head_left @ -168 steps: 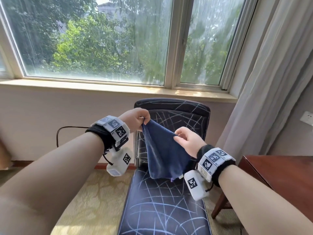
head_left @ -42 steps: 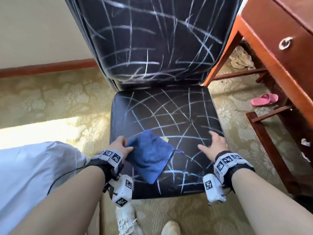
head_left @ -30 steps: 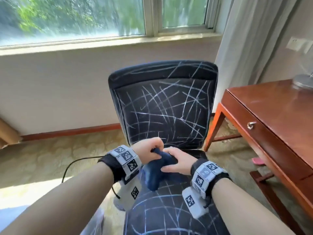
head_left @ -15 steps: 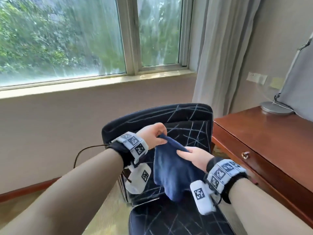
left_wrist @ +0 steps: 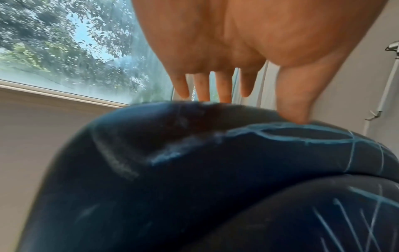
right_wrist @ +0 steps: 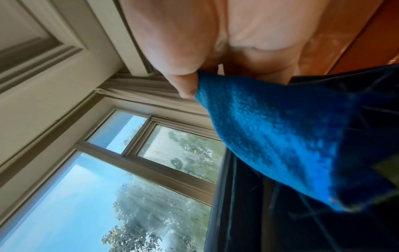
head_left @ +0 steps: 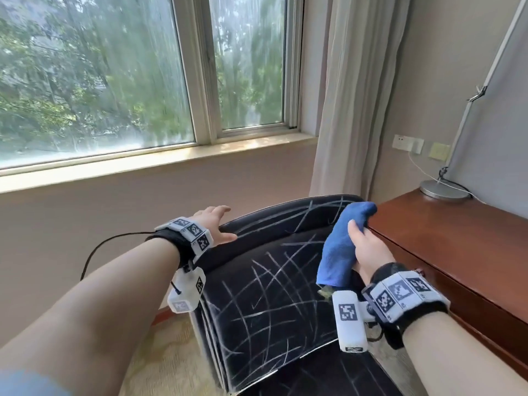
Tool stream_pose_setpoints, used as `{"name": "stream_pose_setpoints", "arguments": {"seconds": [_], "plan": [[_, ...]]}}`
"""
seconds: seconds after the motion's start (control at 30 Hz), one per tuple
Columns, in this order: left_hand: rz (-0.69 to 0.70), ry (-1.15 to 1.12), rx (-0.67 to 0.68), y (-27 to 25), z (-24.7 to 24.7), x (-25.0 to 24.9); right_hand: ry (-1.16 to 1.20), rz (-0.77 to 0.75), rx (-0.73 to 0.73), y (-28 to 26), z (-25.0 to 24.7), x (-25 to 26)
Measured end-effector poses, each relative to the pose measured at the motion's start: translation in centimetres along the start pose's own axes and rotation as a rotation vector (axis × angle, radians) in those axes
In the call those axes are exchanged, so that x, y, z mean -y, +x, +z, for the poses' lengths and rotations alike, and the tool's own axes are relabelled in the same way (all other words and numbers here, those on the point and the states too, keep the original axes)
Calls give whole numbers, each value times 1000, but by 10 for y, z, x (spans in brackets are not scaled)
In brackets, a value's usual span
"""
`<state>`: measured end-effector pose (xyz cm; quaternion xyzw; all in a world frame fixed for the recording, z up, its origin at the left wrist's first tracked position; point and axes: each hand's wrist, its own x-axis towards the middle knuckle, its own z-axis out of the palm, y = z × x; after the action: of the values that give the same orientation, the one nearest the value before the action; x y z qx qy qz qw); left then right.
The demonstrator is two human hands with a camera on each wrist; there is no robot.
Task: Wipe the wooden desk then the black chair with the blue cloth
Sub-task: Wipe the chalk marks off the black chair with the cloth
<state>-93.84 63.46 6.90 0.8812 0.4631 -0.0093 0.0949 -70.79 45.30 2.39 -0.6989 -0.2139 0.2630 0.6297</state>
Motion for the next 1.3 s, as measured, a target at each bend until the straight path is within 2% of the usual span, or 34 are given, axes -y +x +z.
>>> {"name": "stream_pose_setpoints", "arguments": {"seconds": [0.13,0.2,0.3,0.4,0.63,0.7,0.8,0.9,0.97,1.07,1.17,1.23,1.3], "plan": [[160,-68,147,12,11,17,-82,-141,-85,5,33,4],[236,-95,135,15,15,29,-114,-195,-134,7,51,7],[292,-171,134,11,21,47,-122,-158,-202,-5,76,3],[327,-193,15,5,26,52,-110,-165,-246,-24,92,6],[493,-424,-236,-17,68,97,-216,-376,-303,-71,131,-30],[542,-499,-253,-22,81,112,-238,-429,-295,-81,146,-39],[602,-528,-220,-28,86,122,-266,-429,-271,-89,168,-42],[599,-504,-189,-23,80,122,-398,-422,-182,-92,185,-27],[599,-396,-223,-18,78,119,-507,-400,-107,-88,200,-22],[634,-162,-324,-14,79,113,-823,-509,-4,-65,217,-21],[606,-138,-327,-11,82,115,-1245,-697,19,-48,212,-33],[598,-123,-291,-9,79,115,-1370,-847,-5,-46,201,-39],[576,-106,-263,-9,75,113,-1430,-920,24,-40,196,-37]]}}
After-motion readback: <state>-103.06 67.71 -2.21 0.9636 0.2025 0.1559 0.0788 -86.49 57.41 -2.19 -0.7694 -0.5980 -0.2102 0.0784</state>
